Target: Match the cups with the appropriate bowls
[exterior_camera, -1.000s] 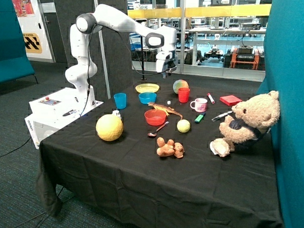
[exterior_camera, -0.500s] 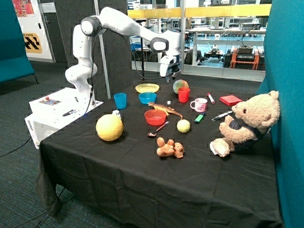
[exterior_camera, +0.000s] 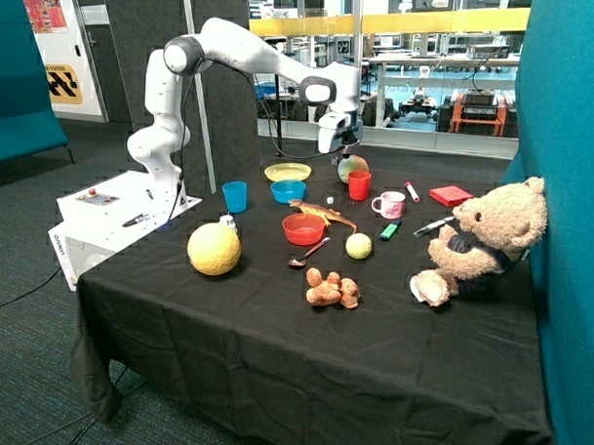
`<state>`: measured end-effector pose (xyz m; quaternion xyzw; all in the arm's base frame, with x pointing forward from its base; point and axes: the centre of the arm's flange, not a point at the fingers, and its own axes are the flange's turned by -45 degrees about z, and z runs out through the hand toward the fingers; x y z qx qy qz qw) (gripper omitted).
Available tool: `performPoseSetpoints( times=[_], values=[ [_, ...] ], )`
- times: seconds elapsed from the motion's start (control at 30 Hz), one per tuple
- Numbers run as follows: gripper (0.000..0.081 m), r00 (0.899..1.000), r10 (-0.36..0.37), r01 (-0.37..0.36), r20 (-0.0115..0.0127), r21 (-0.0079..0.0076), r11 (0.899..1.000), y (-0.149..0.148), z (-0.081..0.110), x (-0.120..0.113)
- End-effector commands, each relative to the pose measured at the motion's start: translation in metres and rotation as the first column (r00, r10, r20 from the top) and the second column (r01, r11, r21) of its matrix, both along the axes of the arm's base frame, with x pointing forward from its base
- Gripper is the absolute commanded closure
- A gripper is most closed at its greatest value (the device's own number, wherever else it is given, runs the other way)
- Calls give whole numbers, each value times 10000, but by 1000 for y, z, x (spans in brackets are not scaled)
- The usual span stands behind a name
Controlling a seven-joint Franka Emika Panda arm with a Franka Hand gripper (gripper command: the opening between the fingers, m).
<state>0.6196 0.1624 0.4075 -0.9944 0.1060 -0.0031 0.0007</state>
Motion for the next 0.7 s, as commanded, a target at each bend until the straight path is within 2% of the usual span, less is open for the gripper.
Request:
performPoseSetpoints(
  times=[0.0,0.17,0.2,0.37,0.53,0.57,0.67],
  values=[
    [284,9997,-253,253,-63,-8,9997,-8,0,18],
    [283,9999,-139,139,-63,-8,9999,-9,-7,23],
    [284,9992,-398,398,-63,-8,9992,-9,-8,24],
    [279,9979,-639,639,-63,-8,9980,-5,-18,28],
    [297,9980,-626,626,-63,-8,9980,0,-30,29],
    [300,9996,-261,261,-63,-8,9997,0,-32,28],
    [297,9996,-264,264,-63,-8,9997,3,-40,27]
  ],
)
